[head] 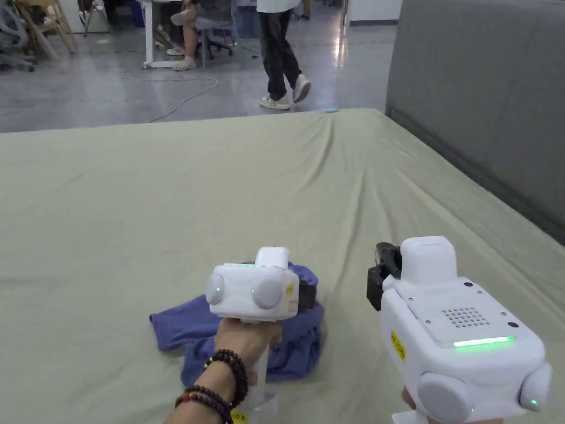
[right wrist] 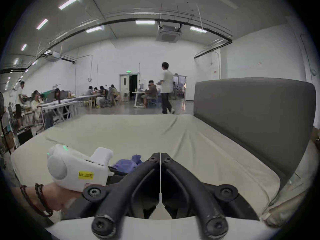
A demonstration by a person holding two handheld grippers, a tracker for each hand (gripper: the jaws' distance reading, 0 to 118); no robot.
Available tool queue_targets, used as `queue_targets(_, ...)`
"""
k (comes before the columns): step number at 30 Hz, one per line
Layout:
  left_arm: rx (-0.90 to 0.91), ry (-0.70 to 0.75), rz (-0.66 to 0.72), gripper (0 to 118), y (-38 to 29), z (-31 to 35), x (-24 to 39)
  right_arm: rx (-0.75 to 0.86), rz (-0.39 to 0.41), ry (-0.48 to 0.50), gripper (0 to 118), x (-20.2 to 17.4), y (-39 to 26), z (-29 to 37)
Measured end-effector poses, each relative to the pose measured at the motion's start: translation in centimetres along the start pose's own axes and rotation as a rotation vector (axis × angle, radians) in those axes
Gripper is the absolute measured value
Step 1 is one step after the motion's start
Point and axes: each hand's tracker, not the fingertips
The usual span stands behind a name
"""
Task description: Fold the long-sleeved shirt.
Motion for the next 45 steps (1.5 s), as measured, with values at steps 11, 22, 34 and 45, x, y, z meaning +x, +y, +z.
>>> queue_targets(11, 0.483, 0.185, 0.053, 118, -6.1, 19.1, -3.9, -0.064, -0.024, 0.070, 0, -2.5, -0.3, 0.3)
queue_targets(22, 0.348, 0.303, 0.159, 0, -17.1, 24.7, -5.9, -0.070, 0.011, 0.108, 0, -4.4, -0.4, 2.3)
queue_targets(34, 0.073, 0.268, 0.174, 118, -12.5, 10.9, -8.8, -0.099, -0.023, 0.109, 0, -2.9, -1.4, 1.2)
queue_targets(45, -0.069, 0.246, 0.166, 0, -11.5, 2.1, -9.5, -0.193, -0.018, 0.136, 0, -1.3, -0.2, -7.4)
